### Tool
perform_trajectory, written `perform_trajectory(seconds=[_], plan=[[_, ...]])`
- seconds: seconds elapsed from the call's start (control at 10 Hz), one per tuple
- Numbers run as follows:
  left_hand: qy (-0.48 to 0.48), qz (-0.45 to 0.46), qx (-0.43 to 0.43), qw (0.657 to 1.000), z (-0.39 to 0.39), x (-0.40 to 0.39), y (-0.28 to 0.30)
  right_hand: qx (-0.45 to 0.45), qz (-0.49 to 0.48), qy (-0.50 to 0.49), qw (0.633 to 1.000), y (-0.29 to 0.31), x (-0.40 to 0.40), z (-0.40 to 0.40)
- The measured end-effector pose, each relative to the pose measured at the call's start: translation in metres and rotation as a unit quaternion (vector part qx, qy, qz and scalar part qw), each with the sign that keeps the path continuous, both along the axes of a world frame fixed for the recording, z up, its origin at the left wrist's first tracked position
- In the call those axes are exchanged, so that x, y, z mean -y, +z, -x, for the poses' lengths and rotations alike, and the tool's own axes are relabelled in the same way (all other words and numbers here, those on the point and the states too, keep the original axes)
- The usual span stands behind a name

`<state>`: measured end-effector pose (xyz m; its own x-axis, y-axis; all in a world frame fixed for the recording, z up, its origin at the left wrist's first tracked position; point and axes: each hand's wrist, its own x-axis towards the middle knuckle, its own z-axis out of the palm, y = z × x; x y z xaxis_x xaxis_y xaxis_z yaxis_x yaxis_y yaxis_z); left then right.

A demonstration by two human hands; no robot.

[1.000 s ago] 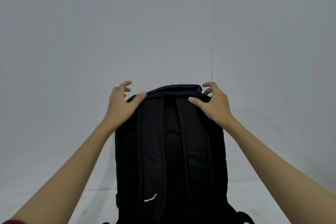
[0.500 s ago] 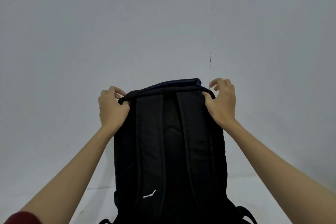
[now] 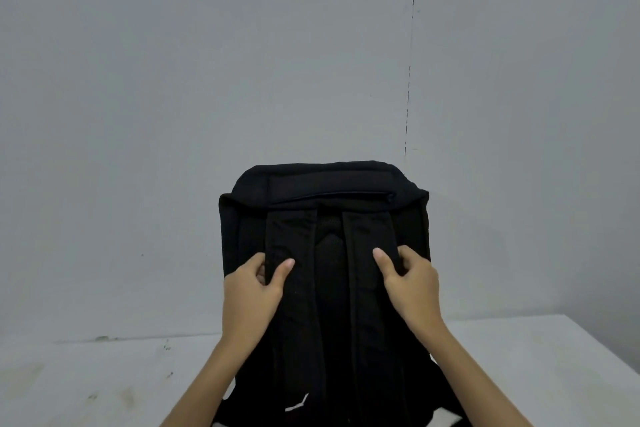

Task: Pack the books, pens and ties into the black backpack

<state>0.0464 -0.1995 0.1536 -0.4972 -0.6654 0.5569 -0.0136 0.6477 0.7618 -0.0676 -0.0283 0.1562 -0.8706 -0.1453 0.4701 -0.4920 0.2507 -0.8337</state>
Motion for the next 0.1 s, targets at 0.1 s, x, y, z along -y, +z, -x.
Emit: perform_trajectory(seconds=[0.1], plan=[[-0.008,-0.064,-0.052,0.997,-0.0078,-0.0085,0.0008,0.017,0.015,0.031,0.999,-0.0033,-0.0076,-0.0069]])
